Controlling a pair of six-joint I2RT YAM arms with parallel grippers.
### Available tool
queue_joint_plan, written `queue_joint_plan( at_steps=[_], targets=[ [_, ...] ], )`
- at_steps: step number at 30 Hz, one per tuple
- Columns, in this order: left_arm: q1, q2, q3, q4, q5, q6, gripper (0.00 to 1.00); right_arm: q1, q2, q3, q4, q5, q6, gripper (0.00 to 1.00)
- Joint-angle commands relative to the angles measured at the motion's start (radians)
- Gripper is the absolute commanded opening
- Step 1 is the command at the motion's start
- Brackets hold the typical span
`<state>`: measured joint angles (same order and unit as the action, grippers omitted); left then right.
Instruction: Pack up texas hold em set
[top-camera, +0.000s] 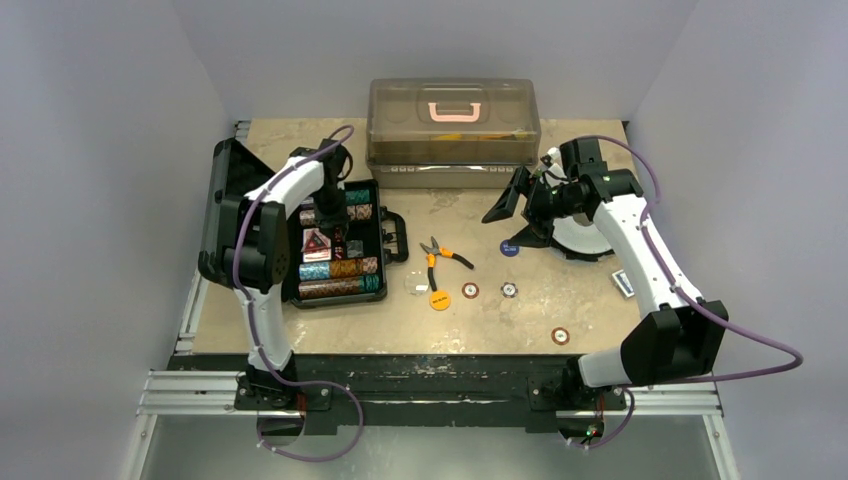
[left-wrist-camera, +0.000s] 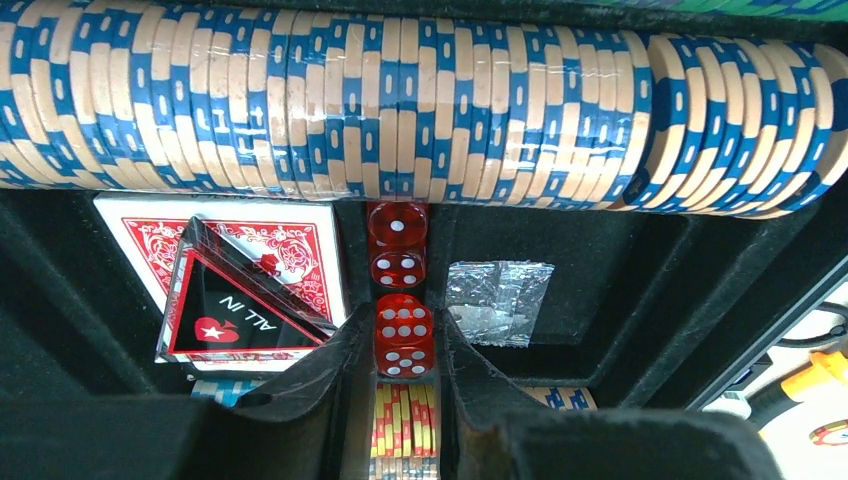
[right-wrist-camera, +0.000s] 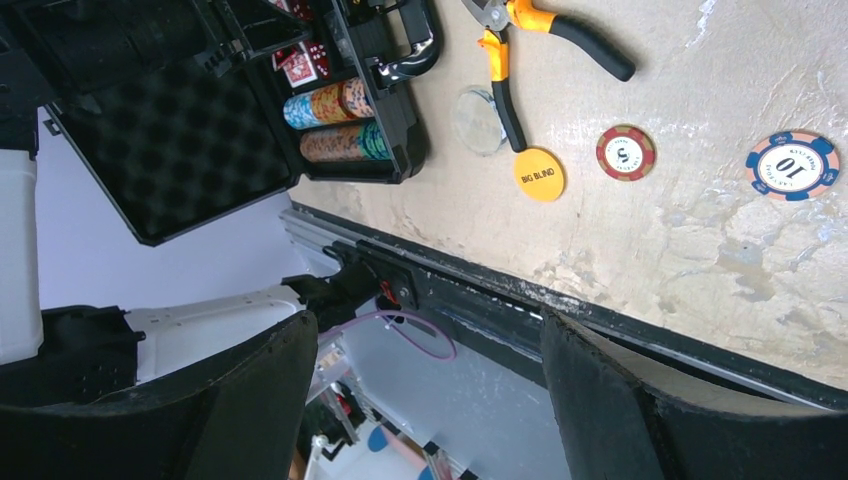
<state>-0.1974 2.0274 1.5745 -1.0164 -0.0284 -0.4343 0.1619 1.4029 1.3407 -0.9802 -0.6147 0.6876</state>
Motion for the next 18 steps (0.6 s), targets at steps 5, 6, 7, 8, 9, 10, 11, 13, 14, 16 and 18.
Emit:
queue_joint_plan(
  at_steps=[5, 6, 7, 8, 9, 10, 11, 13, 14, 16, 18],
  targets=[
    [0.003, 0.003, -0.005, 0.003, -0.008, 0.012, 0.0, -0.009, 0.007, 0.034, 0.006, 0.0, -0.026, 0.8],
    [0.003, 0.01, 0.003, -0.003, -0.009, 0.014, 0.0, -0.009, 0.008, 0.031, 0.007, -0.001, -0.026, 0.8],
    [0.003, 0.011, 0.007, -0.004, -0.01, 0.015, 0.0, -0.009, 0.009, 0.03, 0.008, -0.002, -0.027, 0.79],
    [0.003, 0.014, 0.012, -0.004, -0.011, 0.014, 0.0, -0.009, 0.008, 0.028, 0.009, -0.003, -0.027, 0.79],
    [0.004, 0.018, 0.019, -0.008, -0.012, 0.015, 0.0, -0.009, 0.009, 0.026, 0.009, -0.003, -0.029, 0.79],
    [0.004, 0.026, 0.027, -0.02, -0.015, 0.013, 0.01, -0.009, 0.008, 0.025, 0.01, -0.005, -0.028, 0.79],
    [0.004, 0.033, 0.037, -0.03, -0.016, 0.01, 0.02, -0.01, 0.008, 0.023, 0.011, -0.006, -0.028, 0.79],
    [0.004, 0.039, 0.046, -0.039, -0.013, 0.007, 0.05, -0.01, 0.007, 0.021, 0.014, -0.006, -0.028, 0.79],
    [0.004, 0.041, 0.049, -0.044, -0.013, 0.005, 0.07, -0.01, 0.005, 0.019, 0.015, -0.007, -0.027, 0.79],
    [0.004, 0.042, 0.051, -0.049, -0.01, 0.005, 0.09, -0.01, 0.003, 0.018, 0.016, -0.008, -0.027, 0.79],
    [0.005, 0.043, 0.051, -0.053, -0.009, 0.004, 0.1, -0.011, -0.001, 0.015, 0.019, -0.008, -0.027, 0.79]
  ],
)
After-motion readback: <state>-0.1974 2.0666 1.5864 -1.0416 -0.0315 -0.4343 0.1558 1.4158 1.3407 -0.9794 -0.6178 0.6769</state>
